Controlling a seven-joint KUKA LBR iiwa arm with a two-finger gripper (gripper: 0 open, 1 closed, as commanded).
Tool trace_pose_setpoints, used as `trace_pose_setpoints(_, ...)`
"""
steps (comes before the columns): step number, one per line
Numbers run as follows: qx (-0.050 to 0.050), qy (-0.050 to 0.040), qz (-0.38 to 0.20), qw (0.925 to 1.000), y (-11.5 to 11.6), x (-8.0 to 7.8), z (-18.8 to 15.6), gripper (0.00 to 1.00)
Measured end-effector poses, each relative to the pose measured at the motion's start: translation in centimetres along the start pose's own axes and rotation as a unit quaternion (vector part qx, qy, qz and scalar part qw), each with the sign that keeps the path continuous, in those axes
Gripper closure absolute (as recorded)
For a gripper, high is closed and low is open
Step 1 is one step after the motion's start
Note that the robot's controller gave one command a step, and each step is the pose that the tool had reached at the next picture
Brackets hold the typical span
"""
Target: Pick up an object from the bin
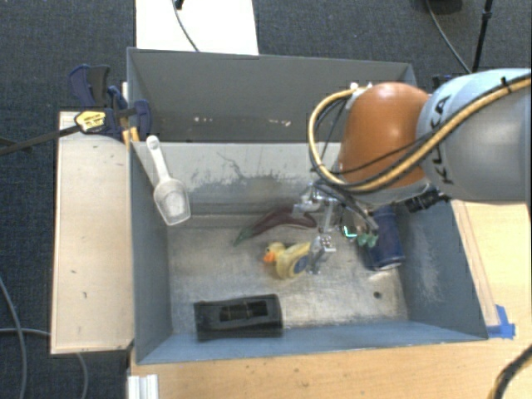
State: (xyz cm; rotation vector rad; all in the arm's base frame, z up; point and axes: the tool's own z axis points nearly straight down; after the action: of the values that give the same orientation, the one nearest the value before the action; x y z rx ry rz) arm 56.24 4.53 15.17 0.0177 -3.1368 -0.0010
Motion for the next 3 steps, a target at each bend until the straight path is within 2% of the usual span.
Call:
trace_pose_setpoints(1, 0.000, -0.0038, 0.001, 1.0000, 0.0, -0.2, -0.4, 0.00)
trace_pose_setpoints(2, 0.001, 0.0029, 0.057, 0.9983, 0.3, -2.7, 7.5, 1.00)
trace_pose_setpoints(3, 0.001, 0.0029, 0.058, 0.9983, 0.3, -2.7, 7.5, 1.00)
